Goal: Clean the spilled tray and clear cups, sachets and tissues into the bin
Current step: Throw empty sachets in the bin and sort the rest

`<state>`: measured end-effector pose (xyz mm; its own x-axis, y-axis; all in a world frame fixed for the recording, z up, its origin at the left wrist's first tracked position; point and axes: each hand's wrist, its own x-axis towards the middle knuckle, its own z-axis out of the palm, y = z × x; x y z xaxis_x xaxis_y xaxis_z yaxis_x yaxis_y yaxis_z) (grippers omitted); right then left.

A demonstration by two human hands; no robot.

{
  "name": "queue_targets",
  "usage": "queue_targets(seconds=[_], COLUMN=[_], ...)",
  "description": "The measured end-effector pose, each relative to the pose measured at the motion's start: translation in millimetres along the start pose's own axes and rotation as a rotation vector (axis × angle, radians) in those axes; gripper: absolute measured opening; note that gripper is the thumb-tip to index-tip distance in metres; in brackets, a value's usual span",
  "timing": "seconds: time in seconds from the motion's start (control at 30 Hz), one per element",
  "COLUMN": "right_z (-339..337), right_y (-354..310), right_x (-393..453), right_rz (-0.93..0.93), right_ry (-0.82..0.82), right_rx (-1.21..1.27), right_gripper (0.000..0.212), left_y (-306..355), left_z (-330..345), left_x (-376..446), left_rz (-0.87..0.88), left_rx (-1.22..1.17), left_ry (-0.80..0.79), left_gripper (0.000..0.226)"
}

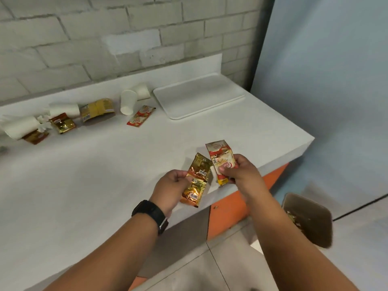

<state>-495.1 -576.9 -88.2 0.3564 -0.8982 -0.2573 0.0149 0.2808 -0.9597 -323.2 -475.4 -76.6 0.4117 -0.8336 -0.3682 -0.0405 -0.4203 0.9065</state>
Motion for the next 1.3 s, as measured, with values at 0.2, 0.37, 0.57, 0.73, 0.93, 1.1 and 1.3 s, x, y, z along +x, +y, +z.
queue_targets(seconds=[0.2, 0.37, 0.57, 0.73, 0.93, 1.1, 1.3], right_z=[-105, -218, -329, -383, -417, -415, -378], right_y=[14, 50, 115, 181, 230, 242, 217], right_x=[-32, -54, -53, -25, 19, 27, 32], right_rz=[0.044, 0.186, 0.381, 0.544, 0.558, 0.599, 0.565], right_ry=[0.14, 0.317, 0.461, 0.489, 0.507, 0.424, 0.296], right_rx=[0.109, 0.121, -0.062, -0.088, -0.054, -0.13, -0.215], right_gripper=[0.028, 0.03, 0.028, 0.032, 0.04, 0.038, 0.016], left_y=[12, 1, -46, -92, -127, -132, -109], left_z=[113, 216, 320, 391, 451, 452, 422], left_x=[-7, -3, 22, 59, 98, 88, 78], left_rz=[0.095, 0.065, -0.124, -0.268, -0.328, -0.333, -0.262], left_rx=[0.123, 0.241, 0.287, 0.299, 0.34, 0.439, 0.503], left_ry=[-0.16, -0.263, -0.305, -0.316, -0.369, -0.368, -0.313], left_gripper=[0.014, 0.015, 0.008, 0.009, 0.038, 0.046, 0.037])
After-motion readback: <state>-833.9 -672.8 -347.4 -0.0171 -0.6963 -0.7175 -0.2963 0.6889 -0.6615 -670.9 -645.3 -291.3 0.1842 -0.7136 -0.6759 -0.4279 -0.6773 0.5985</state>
